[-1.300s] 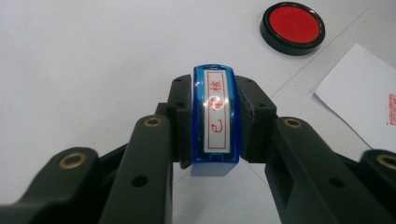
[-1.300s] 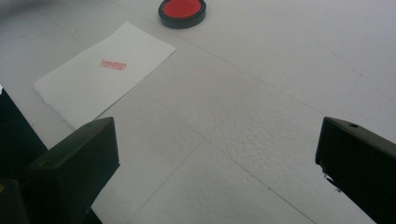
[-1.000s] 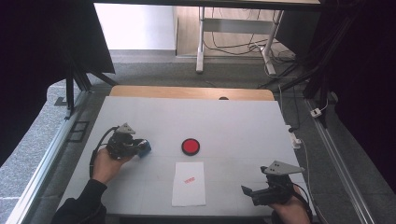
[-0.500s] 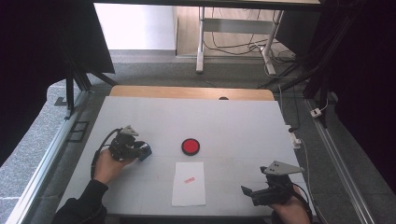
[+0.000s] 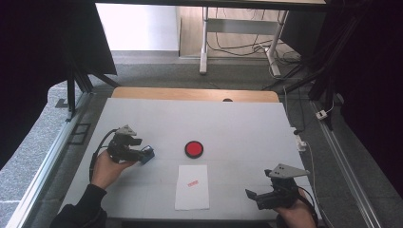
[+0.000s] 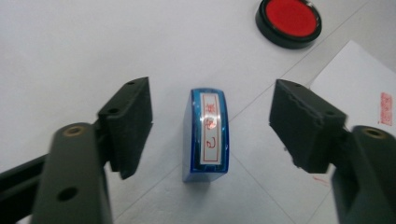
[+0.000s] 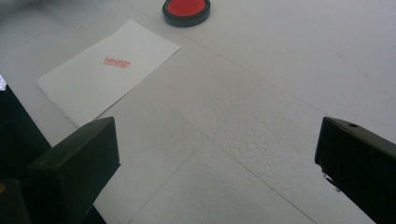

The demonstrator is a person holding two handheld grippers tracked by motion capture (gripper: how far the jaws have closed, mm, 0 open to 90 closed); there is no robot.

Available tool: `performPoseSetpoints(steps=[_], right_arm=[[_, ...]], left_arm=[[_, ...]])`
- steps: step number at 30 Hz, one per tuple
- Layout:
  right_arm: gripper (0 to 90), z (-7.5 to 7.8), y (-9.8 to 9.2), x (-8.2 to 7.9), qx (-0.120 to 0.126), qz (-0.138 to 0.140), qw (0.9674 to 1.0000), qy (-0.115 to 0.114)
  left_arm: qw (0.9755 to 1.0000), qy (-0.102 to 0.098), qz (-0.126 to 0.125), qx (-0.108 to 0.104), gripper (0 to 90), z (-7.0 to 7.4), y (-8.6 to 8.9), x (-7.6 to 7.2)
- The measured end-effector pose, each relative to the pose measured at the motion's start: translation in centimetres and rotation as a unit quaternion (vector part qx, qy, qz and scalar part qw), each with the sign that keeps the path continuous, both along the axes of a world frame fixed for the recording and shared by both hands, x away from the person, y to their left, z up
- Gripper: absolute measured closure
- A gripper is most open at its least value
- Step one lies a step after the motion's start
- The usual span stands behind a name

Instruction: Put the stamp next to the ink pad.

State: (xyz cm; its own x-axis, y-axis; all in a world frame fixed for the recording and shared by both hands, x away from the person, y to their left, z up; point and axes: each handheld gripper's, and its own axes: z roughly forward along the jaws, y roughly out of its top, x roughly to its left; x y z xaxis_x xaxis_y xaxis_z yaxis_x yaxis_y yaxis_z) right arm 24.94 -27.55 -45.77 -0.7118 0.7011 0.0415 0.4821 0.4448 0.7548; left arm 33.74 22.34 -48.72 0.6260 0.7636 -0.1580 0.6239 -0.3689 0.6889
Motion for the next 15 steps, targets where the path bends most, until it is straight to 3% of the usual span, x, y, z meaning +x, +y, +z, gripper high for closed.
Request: performPoseSetpoints(steps=[5,9,15], right_arm=[[0.0,0.0,0.0,0.0,0.003,0.002,1.0,-0.001],[0.0,0.0,0.1,0.0,0.003,0.003,1.0,-0.001],[0.0,0.0,0.0,0.0,0.003,0.003,1.0,-0.001]], left_arm=[[0.9997,-0.001,-0.018,-0.018,16.6,0.8,-0.1,-0.6],[0.9996,-0.006,-0.021,-0.015,9.5,1.7,-0.5,-1.4],[0.9982,-0.001,-0.016,-0.057,6.9,2.7,0.1,-2.7]])
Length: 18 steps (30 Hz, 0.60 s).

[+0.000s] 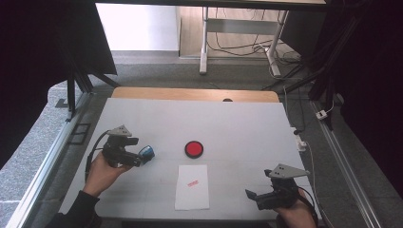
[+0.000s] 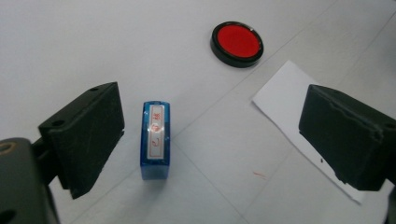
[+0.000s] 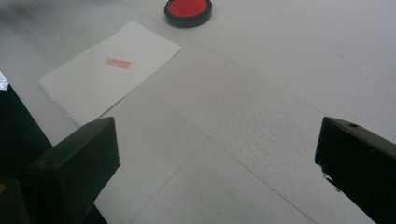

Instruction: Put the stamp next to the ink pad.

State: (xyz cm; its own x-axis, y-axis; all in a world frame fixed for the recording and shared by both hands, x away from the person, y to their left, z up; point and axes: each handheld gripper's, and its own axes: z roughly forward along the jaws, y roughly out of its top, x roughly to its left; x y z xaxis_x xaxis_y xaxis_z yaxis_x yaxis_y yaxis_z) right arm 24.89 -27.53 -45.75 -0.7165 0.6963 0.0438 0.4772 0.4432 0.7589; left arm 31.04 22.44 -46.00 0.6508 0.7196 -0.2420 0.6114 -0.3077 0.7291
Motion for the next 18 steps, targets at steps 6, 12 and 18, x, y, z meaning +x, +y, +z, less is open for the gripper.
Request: performPoseSetpoints(steps=[6,12,18], right_arm=[[0.0,0.0,0.0,0.0,-0.001,0.001,1.0,-0.001],[0.0,0.0,0.0,0.0,0.0,0.001,1.0,-0.001],[0.0,0.0,0.0,0.0,0.0,0.0,1.0,-0.001]], left_arm=[[0.9994,-0.001,0.007,-0.033,5.1,0.4,0.8,-1.6],[0.9988,-0.005,0.012,-0.047,3.6,0.5,1.5,-3.2],[0.9986,-0.013,0.017,-0.048,2.0,0.6,2.2,-5.3]])
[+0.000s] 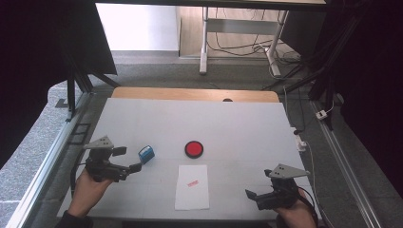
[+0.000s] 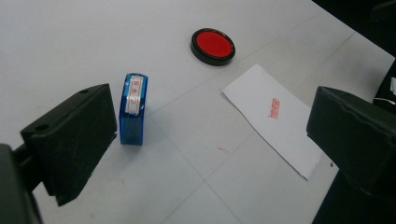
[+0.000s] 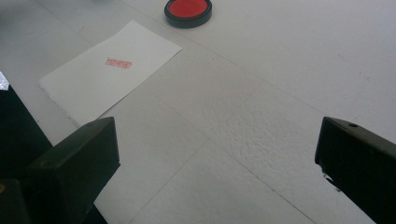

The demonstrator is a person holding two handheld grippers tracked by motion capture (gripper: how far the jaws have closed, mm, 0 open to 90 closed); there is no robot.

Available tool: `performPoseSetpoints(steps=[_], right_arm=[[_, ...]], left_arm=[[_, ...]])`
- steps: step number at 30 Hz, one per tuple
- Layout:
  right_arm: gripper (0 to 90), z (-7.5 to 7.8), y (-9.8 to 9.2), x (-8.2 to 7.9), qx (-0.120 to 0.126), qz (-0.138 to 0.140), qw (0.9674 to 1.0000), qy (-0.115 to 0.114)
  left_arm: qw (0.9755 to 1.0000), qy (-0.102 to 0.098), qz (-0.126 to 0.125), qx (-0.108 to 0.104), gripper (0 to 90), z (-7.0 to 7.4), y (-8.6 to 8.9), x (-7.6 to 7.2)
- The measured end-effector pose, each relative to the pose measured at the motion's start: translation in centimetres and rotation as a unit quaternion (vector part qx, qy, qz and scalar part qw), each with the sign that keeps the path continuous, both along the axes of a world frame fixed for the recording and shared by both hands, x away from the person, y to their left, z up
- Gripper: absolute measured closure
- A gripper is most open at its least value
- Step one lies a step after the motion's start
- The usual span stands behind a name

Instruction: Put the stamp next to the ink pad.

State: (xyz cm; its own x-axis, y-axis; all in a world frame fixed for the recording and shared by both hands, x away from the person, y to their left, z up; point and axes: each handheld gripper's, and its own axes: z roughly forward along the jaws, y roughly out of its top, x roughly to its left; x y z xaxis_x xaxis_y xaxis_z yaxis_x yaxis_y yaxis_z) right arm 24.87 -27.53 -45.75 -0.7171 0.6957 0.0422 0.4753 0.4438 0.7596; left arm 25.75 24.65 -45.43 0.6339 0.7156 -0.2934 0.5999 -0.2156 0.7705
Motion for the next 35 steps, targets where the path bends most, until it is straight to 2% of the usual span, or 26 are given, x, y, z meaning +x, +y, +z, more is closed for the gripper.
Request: performPoseSetpoints(steps=[8,16,23,26,29,32,35], right_arm=[[0.0,0.0,0.0,0.0,-0.001,0.0,1.0,-0.001],[0.0,0.0,0.0,0.0,-0.001,-0.002,1.0,-0.001],[0.0,0.0,0.0,0.0,0.0,-0.007,1.0,0.0],[0.0,0.0,0.0,0.0,-0.001,-0.009,1.0,-0.001],[0.0,0.0,0.1,0.0,-0.002,-0.01,0.9999,-0.001],[0.0,0.0,0.1,0.0,-0.004,-0.011,0.9999,-0.001],[0.0,0.0,0.1,0.0,-0.005,-0.01,0.9999,-0.002]], left_arm=[[0.9998,-0.012,0.015,-0.005,0.4,-0.2,1.2,-2.6],[0.9996,-0.013,0.025,0.009,0.0,-0.8,2.1,-4.9],[0.9992,-0.002,0.024,0.032,0.0,-1.5,2.3,-6.5],[0.9985,0.004,0.023,0.049,0.0,-1.8,2.2,-7.0],[0.9968,0.016,0.025,0.074,0.0,-2.1,1.9,-7.3],[0.9963,0.015,0.027,0.08,0.0,-2.2,1.8,-7.4],[0.9965,0.016,0.03,0.077,0.0,-2.2,1.9,-7.3]])
